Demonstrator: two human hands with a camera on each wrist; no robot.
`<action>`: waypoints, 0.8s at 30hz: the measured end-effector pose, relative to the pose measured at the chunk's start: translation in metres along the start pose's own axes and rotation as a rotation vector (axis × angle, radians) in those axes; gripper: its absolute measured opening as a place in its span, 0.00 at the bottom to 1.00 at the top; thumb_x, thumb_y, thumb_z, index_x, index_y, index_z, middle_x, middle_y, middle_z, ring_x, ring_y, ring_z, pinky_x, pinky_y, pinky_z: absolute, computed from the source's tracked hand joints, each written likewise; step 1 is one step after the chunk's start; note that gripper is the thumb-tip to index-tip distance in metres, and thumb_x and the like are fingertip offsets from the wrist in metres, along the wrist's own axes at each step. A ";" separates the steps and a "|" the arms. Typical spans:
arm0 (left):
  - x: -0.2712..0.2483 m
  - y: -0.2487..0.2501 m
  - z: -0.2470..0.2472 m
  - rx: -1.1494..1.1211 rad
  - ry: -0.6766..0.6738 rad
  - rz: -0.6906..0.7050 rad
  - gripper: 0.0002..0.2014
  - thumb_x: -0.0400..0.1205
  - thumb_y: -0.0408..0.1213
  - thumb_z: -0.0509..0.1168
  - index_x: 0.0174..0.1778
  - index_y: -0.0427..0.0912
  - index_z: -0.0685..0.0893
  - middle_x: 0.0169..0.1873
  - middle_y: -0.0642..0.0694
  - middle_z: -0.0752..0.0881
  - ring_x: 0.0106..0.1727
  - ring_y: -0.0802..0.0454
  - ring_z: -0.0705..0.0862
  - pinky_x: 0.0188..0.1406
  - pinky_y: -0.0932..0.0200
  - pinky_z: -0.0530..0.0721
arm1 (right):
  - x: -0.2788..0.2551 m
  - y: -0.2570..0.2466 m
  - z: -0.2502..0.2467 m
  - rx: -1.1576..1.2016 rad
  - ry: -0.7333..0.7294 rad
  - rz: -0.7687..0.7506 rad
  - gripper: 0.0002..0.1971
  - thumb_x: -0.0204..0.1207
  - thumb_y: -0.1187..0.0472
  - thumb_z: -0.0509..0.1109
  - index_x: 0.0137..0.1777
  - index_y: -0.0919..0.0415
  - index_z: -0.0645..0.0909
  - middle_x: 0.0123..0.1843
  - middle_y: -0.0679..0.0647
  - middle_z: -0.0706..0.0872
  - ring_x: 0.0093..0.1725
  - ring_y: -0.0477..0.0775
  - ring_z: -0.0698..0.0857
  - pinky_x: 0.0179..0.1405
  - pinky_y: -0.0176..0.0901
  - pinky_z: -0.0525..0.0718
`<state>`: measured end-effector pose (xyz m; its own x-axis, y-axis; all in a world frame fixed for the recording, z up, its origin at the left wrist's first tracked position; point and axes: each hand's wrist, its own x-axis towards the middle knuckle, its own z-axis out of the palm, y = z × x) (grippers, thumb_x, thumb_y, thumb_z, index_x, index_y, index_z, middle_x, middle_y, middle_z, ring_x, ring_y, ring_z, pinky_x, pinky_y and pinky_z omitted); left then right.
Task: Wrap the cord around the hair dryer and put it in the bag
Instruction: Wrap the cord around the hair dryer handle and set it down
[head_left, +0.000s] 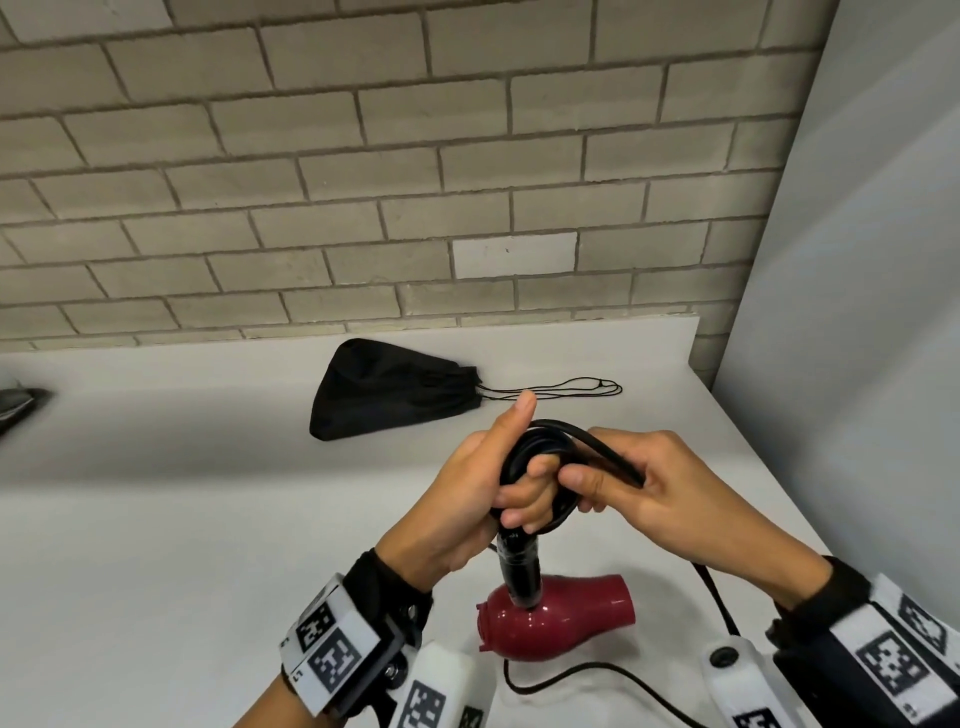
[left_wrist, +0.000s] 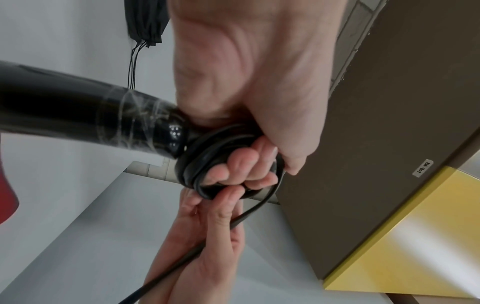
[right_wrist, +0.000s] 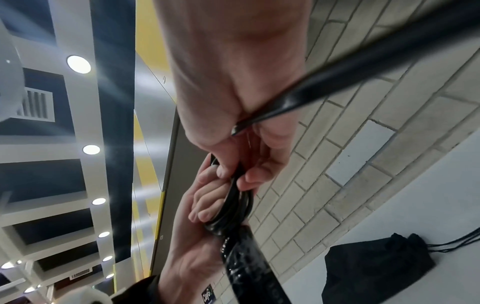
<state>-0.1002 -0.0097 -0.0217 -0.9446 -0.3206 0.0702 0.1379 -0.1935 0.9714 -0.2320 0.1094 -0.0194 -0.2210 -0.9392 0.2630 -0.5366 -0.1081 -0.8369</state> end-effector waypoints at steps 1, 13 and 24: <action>0.000 0.001 -0.001 0.008 0.000 0.000 0.27 0.82 0.58 0.51 0.23 0.42 0.69 0.11 0.53 0.59 0.14 0.55 0.60 0.22 0.60 0.68 | 0.001 0.000 0.000 -0.004 -0.003 0.001 0.07 0.75 0.52 0.68 0.42 0.53 0.86 0.31 0.49 0.85 0.34 0.43 0.84 0.40 0.44 0.84; 0.002 0.000 -0.005 -0.002 0.086 -0.012 0.26 0.81 0.57 0.54 0.23 0.43 0.70 0.13 0.52 0.57 0.15 0.54 0.58 0.21 0.61 0.67 | 0.005 0.002 0.002 0.022 -0.063 0.096 0.17 0.66 0.42 0.75 0.49 0.51 0.84 0.41 0.58 0.89 0.45 0.57 0.88 0.53 0.59 0.85; 0.000 -0.013 0.014 -0.007 0.089 0.003 0.26 0.81 0.59 0.53 0.24 0.43 0.69 0.12 0.53 0.58 0.16 0.54 0.59 0.24 0.60 0.69 | -0.003 0.010 -0.007 0.104 -0.110 0.148 0.09 0.70 0.63 0.77 0.48 0.64 0.82 0.38 0.56 0.91 0.36 0.55 0.91 0.45 0.45 0.88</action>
<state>-0.1062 0.0061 -0.0312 -0.9142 -0.4019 0.0526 0.1432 -0.1989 0.9695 -0.2424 0.1133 -0.0248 -0.1982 -0.9765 0.0844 -0.4167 0.0060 -0.9090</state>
